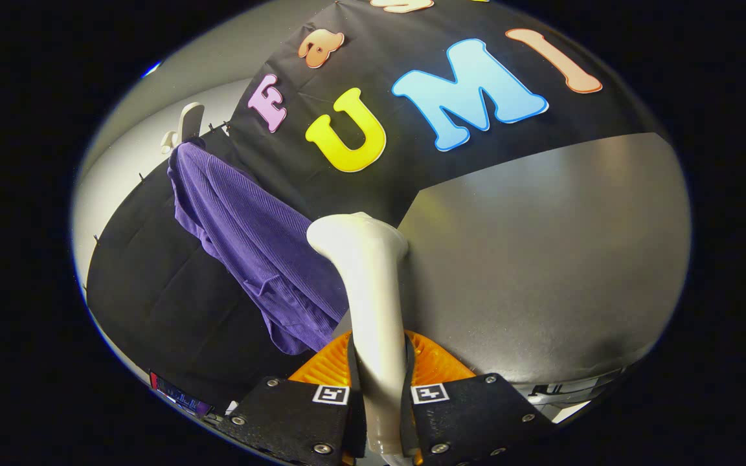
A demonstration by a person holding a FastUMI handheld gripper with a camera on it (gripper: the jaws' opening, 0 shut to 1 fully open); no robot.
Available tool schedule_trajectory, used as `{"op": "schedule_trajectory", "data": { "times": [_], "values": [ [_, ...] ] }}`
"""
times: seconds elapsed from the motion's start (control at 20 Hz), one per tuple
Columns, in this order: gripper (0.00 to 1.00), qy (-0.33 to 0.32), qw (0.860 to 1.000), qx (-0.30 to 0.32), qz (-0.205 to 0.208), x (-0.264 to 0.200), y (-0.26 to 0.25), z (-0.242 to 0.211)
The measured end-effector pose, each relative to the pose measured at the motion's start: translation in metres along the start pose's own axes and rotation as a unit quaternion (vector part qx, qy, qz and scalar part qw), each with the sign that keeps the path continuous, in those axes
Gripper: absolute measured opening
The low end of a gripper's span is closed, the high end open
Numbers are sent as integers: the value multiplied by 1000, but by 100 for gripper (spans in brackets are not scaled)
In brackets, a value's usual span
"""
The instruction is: Iron the clothes twice with a garment steamer, once on the left side and once on the right side.
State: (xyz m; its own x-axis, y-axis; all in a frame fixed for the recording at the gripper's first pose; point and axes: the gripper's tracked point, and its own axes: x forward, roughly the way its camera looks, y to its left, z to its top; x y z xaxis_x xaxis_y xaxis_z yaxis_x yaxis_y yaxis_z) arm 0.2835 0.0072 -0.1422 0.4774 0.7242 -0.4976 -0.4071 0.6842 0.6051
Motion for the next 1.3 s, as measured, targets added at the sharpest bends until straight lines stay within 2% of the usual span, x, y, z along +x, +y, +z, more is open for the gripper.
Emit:
{"op": "schedule_trajectory", "data": {
  "times": [0.3,0.5,0.6,0.7,0.95,1.1,1.3],
  "values": [
    [21,-45,998,2,-42,-29,33,-13],
    [20,-94,990,-9,-104,-50,61,-28],
    [20,-126,981,-5,-147,-59,80,-39],
    [20,-156,968,-26,-194,-67,101,-50],
    [20,-206,939,-67,-267,-64,162,-83],
    [20,-222,925,-108,-289,-50,193,-91],
    [20,-266,908,-162,-278,-34,247,-76]
  ]
}}
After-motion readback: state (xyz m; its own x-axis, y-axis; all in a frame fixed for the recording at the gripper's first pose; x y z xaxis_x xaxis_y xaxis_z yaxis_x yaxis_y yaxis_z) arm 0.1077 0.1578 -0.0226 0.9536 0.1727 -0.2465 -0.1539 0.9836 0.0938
